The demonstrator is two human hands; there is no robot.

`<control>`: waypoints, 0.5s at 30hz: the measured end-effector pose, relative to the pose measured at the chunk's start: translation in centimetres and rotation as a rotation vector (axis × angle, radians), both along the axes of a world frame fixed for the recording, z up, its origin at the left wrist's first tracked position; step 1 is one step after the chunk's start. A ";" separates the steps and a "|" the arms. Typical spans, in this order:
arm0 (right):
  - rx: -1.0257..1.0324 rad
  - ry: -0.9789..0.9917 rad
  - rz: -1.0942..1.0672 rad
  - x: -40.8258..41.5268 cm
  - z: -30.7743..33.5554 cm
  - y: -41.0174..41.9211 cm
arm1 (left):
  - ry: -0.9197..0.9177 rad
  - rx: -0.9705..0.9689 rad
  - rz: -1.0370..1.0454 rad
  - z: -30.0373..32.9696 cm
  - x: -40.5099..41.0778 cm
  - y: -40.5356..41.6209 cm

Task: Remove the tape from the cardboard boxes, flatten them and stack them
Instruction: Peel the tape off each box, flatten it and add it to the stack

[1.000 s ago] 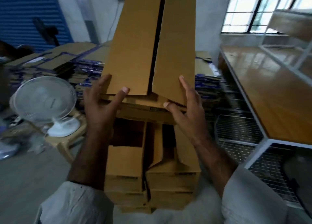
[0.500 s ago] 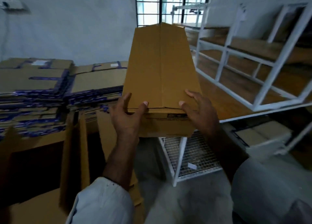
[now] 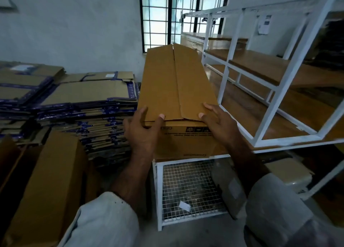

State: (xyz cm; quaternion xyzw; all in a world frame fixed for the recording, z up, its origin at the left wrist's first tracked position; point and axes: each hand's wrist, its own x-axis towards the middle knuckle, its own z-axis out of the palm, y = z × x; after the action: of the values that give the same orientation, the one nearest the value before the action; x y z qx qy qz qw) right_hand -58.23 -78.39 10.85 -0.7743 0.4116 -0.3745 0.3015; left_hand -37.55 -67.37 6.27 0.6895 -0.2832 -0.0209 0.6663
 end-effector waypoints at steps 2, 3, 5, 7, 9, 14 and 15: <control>0.049 0.014 0.025 -1.6 -0.6 -3.7 | 0.001 0.055 0.028 -0.8 -2.0 -3.0; 0.076 0.022 0.035 -2.2 -0.9 -5.3 | 0.004 0.078 0.032 -1.1 -2.8 -4.3; 0.122 0.063 0.075 -3.3 -1.9 -8.7 | 0.029 0.142 0.039 -1.9 -4.2 -6.5; 0.181 0.110 0.128 -3.9 -3.0 -11.6 | 0.046 0.221 0.055 -2.8 -5.3 -8.3; 0.214 0.144 0.159 -4.2 -4.6 -13.6 | 0.031 0.257 0.067 -3.6 -6.0 -9.5; 0.158 0.141 0.192 -4.0 -6.3 -16.1 | -0.034 0.352 0.002 -5.3 -5.2 -11.7; 0.151 0.138 0.186 -3.8 -6.2 -16.5 | -0.059 0.389 -0.015 -5.3 -4.8 -12.1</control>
State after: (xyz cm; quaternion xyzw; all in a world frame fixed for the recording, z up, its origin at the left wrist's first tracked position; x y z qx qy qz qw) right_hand -62.04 -94.90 4.64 -0.8080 0.3849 -0.2589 0.3632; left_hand -42.38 -79.45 0.96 0.8035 -0.2982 -0.0597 0.5117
